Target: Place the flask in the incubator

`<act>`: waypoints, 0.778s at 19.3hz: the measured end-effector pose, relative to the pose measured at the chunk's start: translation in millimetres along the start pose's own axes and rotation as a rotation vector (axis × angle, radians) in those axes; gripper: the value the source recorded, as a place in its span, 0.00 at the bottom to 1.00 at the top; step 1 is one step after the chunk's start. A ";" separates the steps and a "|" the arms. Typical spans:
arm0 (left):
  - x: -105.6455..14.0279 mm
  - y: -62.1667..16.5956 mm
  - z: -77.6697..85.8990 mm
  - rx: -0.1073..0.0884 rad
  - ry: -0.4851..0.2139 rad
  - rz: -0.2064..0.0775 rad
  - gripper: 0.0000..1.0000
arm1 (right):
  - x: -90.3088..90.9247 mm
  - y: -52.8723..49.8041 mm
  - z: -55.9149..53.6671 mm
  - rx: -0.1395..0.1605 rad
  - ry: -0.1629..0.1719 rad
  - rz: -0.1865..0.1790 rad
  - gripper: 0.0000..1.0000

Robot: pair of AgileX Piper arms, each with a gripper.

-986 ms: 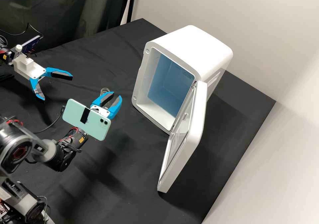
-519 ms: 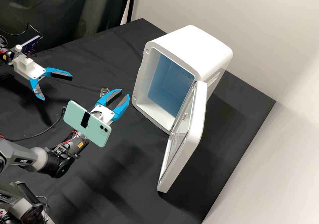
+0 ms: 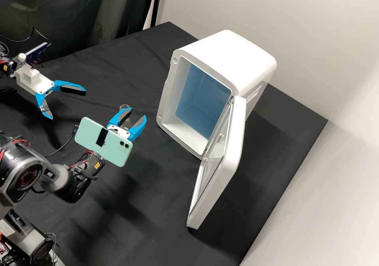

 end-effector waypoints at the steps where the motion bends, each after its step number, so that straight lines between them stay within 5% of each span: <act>1: 0.0 0.0 0.0 0.000 0.000 0.000 1.00 | 2.0 -3.6 0.7 0.002 -0.004 -0.015 1.00; 5: 0.4 -0.1 1.0 0.001 -0.006 -0.001 1.00 | 5.8 -10.5 1.6 -0.020 -0.010 -0.041 1.00; 15: 0.8 -0.3 2.0 0.002 -0.013 -0.002 1.00 | 12.2 -14.5 5.8 -0.020 -0.038 -0.049 1.00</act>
